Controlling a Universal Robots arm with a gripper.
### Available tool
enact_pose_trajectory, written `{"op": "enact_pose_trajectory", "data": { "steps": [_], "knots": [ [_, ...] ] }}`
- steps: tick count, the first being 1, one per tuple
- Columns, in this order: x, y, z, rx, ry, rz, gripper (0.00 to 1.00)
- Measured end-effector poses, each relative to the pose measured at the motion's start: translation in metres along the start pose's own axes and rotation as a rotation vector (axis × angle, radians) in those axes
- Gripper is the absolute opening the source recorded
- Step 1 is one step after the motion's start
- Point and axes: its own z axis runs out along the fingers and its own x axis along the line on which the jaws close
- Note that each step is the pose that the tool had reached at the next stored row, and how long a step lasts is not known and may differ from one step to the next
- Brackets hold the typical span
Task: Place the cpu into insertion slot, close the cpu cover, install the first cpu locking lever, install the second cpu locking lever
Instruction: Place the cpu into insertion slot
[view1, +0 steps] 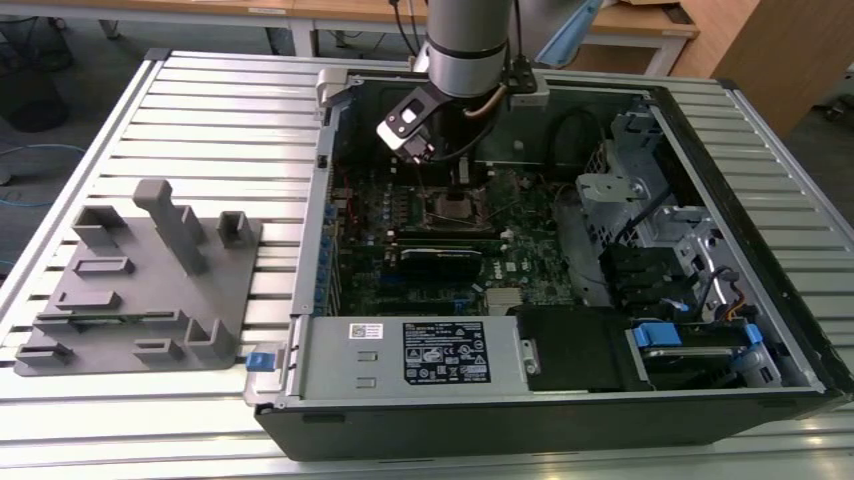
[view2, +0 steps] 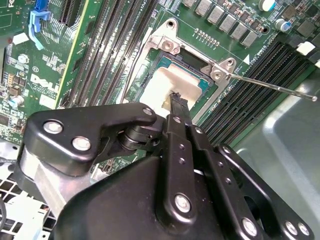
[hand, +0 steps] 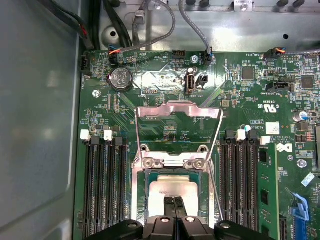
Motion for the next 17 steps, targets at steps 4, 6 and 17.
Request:
{"op": "enact_pose_trajectory", "data": {
  "steps": [4,6,17],
  "knots": [
    [-0.0015,0.0000,0.0001,0.0000,0.0000,0.000,0.11],
    [-0.0019,-0.0001,0.0012,-0.0001,0.0002,0.000,0.11],
    [-0.0019,-0.0005,0.0063,0.0017,0.0003,0.000,0.11]
  ]
}}
